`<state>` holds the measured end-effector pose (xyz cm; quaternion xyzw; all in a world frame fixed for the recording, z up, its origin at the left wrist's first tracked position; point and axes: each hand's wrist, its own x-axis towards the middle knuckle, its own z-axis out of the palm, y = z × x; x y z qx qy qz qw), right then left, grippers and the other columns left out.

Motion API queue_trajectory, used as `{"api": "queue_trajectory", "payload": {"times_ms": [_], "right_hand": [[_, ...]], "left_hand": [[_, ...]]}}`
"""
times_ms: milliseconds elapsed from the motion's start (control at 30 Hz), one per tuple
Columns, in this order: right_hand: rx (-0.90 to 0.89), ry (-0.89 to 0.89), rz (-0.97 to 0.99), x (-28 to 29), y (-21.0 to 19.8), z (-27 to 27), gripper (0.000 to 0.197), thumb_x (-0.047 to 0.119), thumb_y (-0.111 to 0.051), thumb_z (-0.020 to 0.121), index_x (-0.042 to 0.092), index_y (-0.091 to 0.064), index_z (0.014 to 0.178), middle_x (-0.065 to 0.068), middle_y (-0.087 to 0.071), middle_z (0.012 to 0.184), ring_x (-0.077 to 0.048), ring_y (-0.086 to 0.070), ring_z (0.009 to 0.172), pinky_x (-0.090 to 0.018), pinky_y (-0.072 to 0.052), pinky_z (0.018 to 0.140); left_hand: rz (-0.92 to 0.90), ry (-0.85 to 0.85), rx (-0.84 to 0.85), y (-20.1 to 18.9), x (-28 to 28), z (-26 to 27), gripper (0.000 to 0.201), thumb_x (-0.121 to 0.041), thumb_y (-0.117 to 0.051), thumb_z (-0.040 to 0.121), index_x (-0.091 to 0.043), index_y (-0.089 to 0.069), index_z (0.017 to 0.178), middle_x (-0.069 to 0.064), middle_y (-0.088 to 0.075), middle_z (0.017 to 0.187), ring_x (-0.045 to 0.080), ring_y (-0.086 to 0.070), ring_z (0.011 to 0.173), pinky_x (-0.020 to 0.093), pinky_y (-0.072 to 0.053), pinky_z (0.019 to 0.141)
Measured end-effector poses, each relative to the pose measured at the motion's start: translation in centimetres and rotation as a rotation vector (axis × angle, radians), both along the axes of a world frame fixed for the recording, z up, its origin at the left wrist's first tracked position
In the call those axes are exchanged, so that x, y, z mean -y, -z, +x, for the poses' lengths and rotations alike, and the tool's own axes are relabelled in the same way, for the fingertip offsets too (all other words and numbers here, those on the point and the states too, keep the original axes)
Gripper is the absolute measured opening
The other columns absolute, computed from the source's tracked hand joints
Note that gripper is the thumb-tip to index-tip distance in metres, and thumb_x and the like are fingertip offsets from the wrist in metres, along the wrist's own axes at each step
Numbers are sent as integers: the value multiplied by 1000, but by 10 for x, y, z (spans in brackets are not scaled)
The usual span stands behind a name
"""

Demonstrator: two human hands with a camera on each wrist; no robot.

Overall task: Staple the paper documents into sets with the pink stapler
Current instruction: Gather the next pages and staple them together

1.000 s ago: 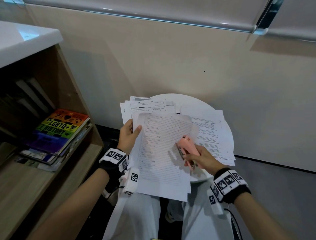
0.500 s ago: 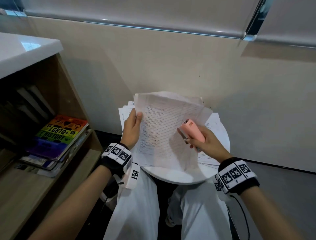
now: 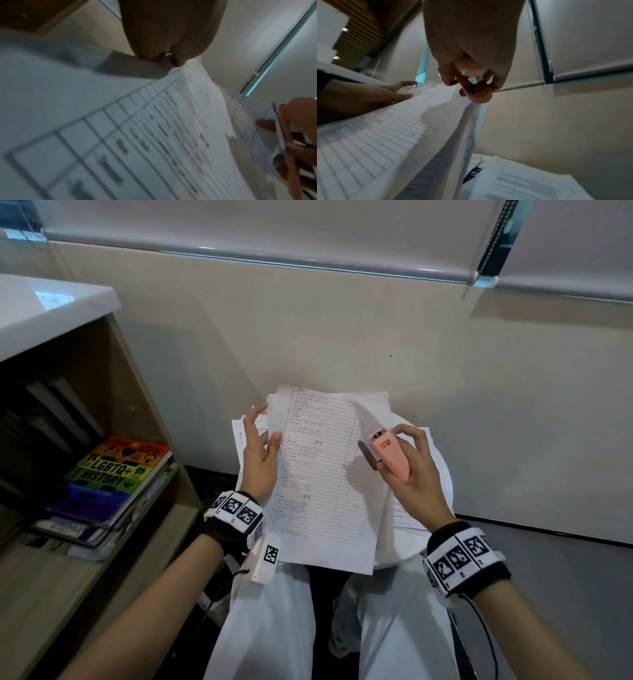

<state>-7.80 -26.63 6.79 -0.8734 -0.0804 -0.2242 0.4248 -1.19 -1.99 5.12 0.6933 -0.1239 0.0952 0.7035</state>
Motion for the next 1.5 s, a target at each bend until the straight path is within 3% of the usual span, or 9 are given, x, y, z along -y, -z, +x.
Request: {"api": "queue_trajectory", "payload": {"times_ms": [167,333,500,633,800,1067,1267,1400,1500], "right_hand": [[16,-163,-257,-2,-9,-2,40,15,-63,76,18,-59,115,18,-39,134,-2,-56,97,-27,-48,61],[2,-188,43,6,-13,6,32,5,-65,86,14,-60,116,13,-40,138,-4,-53,116,-20,-48,84],[-295,-180,374,19,-10,8,23,3,-67,86,20,-64,101,18,-30,146,-14,-65,75,-29,-52,62],[-530,-283,341,22,-13,3,31,13,-67,88,22,-58,116,1,-69,89,-18,-67,68,-27,-47,55],[-407,-199,355,4,-21,1,26,10,-67,87,14,-56,111,2,-68,77,-11,-65,64,-24,-48,55],[-423,-179,447,-8,-11,-5,43,6,-67,86,8,-51,126,4,-69,78,-12,-66,62,-28,-49,55],[-433,-188,441,-6,-13,5,33,5,-68,85,14,-57,115,-3,-67,76,-16,-66,62,-28,-47,53],[-365,-184,465,-10,-23,13,19,5,-68,85,12,-61,101,-4,-67,76,-15,-63,61,-33,-45,55],[-327,-167,500,-10,-28,14,18,8,-67,86,16,-61,101,-3,-68,78,-16,-64,63,-35,-46,56]], "left_hand": [[131,26,73,6,-5,8,32,-13,-40,100,-30,-42,128,-9,-49,134,27,-54,121,58,-46,98],[208,67,97,4,-14,10,42,-3,-40,98,-38,-47,120,-6,-48,133,33,-50,123,61,-43,99],[173,97,100,-7,-18,8,40,5,-39,96,-30,-49,111,-5,-50,122,25,-53,112,49,-45,98],[169,125,100,-16,-15,6,39,1,-38,96,-34,-46,111,3,-50,123,27,-54,108,46,-47,93],[38,52,123,-32,-3,1,41,-4,-41,98,-38,-27,117,12,-55,121,30,-59,106,58,-46,97],[-51,-9,-69,-21,12,-1,57,-28,-66,87,-41,-27,127,3,-40,138,15,-44,129,37,-40,109],[-57,14,-211,-18,23,12,30,3,-45,92,-11,-42,118,-2,-53,94,8,-50,88,-2,-41,65],[-75,-13,-165,-36,29,17,39,10,-39,88,-29,-40,95,-8,-50,91,1,-49,84,5,-45,67],[-113,1,-155,-36,28,19,30,-3,-38,95,-21,-43,118,-4,-55,113,6,-53,104,15,-47,86]]}}
